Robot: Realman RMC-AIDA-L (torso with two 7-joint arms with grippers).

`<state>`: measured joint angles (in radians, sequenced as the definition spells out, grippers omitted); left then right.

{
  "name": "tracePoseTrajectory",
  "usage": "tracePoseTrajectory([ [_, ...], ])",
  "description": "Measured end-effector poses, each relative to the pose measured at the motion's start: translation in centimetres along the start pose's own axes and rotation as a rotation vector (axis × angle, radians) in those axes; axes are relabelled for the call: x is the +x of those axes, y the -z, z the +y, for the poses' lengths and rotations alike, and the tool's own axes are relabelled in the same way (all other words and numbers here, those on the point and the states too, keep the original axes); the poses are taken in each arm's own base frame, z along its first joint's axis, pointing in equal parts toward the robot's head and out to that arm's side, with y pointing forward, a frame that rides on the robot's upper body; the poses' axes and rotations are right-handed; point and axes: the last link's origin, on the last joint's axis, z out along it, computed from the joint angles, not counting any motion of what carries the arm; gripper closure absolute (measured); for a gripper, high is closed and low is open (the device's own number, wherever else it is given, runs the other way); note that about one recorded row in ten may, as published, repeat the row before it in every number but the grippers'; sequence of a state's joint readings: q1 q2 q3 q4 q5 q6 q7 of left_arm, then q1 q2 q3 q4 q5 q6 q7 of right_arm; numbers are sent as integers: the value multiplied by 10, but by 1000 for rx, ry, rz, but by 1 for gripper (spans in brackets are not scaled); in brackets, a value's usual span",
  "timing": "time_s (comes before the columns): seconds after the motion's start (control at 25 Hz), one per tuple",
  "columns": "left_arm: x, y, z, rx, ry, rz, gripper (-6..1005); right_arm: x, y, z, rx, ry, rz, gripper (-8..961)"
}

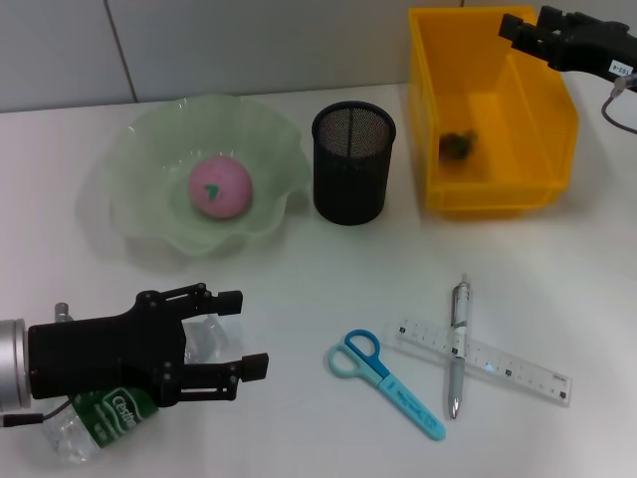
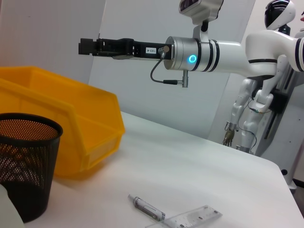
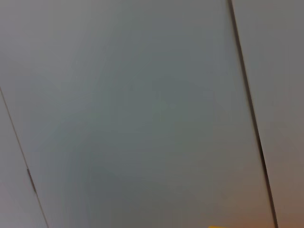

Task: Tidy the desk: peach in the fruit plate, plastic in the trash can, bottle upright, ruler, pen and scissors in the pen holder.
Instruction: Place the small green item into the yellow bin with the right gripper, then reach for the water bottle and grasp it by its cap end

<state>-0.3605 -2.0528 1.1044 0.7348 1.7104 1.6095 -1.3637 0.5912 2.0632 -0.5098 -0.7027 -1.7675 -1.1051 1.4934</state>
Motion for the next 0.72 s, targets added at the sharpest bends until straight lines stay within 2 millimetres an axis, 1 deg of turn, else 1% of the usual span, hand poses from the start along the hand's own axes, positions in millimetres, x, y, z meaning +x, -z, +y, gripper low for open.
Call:
tracePoseTrajectory([
  [0.28,0,0,0,-2,0,0,139,-1,1,-1,1,0,-6,264],
  [0.48,1,0,0,-3,-3,4,139,-5,3,2,-17,-18,-39,263],
  [0.72,3,-1,0,-5,-8,7,139,-8,5,15,-111,-33,-58,262],
])
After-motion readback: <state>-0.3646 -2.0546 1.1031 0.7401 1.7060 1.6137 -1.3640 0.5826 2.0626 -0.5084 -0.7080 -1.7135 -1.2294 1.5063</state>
